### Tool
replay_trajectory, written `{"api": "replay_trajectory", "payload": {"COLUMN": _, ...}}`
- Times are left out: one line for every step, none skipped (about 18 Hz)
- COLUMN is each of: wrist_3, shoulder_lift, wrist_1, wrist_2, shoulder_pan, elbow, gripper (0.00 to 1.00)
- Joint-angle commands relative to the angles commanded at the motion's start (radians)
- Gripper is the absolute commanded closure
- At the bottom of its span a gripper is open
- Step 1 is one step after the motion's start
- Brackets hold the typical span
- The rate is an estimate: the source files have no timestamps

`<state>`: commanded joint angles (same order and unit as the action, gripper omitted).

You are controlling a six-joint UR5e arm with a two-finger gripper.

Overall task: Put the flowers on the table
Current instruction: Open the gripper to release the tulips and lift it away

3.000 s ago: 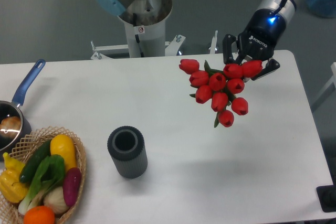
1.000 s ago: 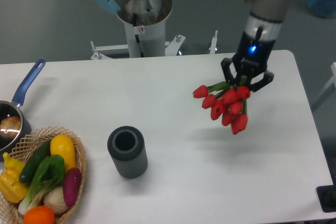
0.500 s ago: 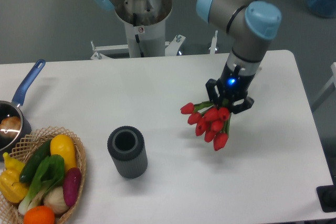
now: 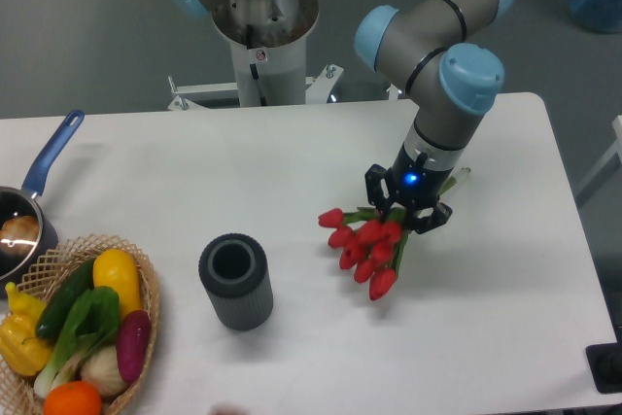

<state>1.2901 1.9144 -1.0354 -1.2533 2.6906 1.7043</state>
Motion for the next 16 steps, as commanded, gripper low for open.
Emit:
{"api": "replay_trajectory", "payload": {"wrist_3": 0.003, "shoulder_lift": 0.000, "wrist_1": 0.000, "wrist_2": 0.000, "shoulder_pan": 0.000, "elbow": -0.009, "gripper": 0.06}}
{"api": "replay_trajectory", "payload": {"wrist_3": 0.009, "shoulder_lift": 0.000, "wrist_1": 0.000, "wrist_2": 0.000, "shoulder_pan": 0.000, "elbow": -0.017, "gripper": 0.00}}
{"api": "replay_trajectory", "payload": {"wrist_3": 0.009, "shoulder_lift": 0.000, "wrist_1": 0.002, "wrist_2": 0.000, "shoulder_pan": 0.002, "elbow": -0.022, "gripper": 0.00}}
{"api": "replay_trajectory", "payload": {"wrist_3": 0.009, "shoulder_lift": -0.002, "wrist_1": 0.003, "wrist_2": 0.000, "shoulder_pan": 0.005, "elbow": -0.032, "gripper": 0.00}}
{"api": "replay_trajectory", "payload": {"wrist_3": 0.009, "shoulder_lift": -0.005, "wrist_1": 0.003, "wrist_2": 0.000, "shoulder_pan": 0.006, "elbow": -0.052, "gripper": 0.00}}
{"api": "replay_trajectory", "payload": {"wrist_3": 0.008, "shoulder_lift": -0.006, "wrist_1": 0.003, "wrist_2": -0.002, "shoulder_pan": 0.008, "elbow": -0.070, "gripper": 0.00}}
{"api": "replay_trajectory", "payload": {"wrist_3": 0.009, "shoulder_lift": -0.011, "wrist_1": 0.014, "wrist_2": -0.006, "shoulder_pan": 0.011, "elbow": -0.083, "gripper": 0.00}}
{"api": "replay_trajectory", "payload": {"wrist_3": 0.009, "shoulder_lift": -0.012, "wrist_1": 0.032, "wrist_2": -0.009, "shoulder_pan": 0.020, "elbow": -0.098, "gripper": 0.00}}
{"api": "replay_trajectory", "payload": {"wrist_3": 0.009, "shoulder_lift": -0.012, "wrist_1": 0.046, "wrist_2": -0.009, "shoulder_pan": 0.029, "elbow": -0.118, "gripper": 0.00}}
{"api": "replay_trajectory", "payload": {"wrist_3": 0.011, "shoulder_lift": -0.014, "wrist_1": 0.051, "wrist_2": -0.017, "shoulder_pan": 0.044, "elbow": -0.129, "gripper": 0.00}}
{"api": "replay_trajectory", "payload": {"wrist_3": 0.014, "shoulder_lift": -0.017, "wrist_1": 0.052, "wrist_2": -0.024, "shoulder_pan": 0.058, "elbow": -0.132, "gripper": 0.00}}
{"api": "replay_trajectory", "payload": {"wrist_3": 0.029, "shoulder_lift": -0.023, "wrist_1": 0.052, "wrist_2": -0.038, "shoulder_pan": 0.063, "elbow": -0.135, "gripper": 0.00}}
{"api": "replay_trajectory", "payload": {"wrist_3": 0.067, "shoulder_lift": -0.038, "wrist_1": 0.055, "wrist_2": -0.054, "shoulder_pan": 0.067, "elbow": -0.135, "gripper": 0.00}}
{"api": "replay_trajectory", "payload": {"wrist_3": 0.109, "shoulder_lift": -0.052, "wrist_1": 0.066, "wrist_2": -0.066, "shoulder_pan": 0.072, "elbow": -0.135, "gripper": 0.00}}
{"api": "replay_trajectory", "payload": {"wrist_3": 0.136, "shoulder_lift": -0.066, "wrist_1": 0.064, "wrist_2": -0.080, "shoulder_pan": 0.075, "elbow": -0.135, "gripper": 0.00}}
{"api": "replay_trajectory", "payload": {"wrist_3": 0.153, "shoulder_lift": -0.080, "wrist_1": 0.067, "wrist_2": -0.096, "shoulder_pan": 0.087, "elbow": -0.129, "gripper": 0.00}}
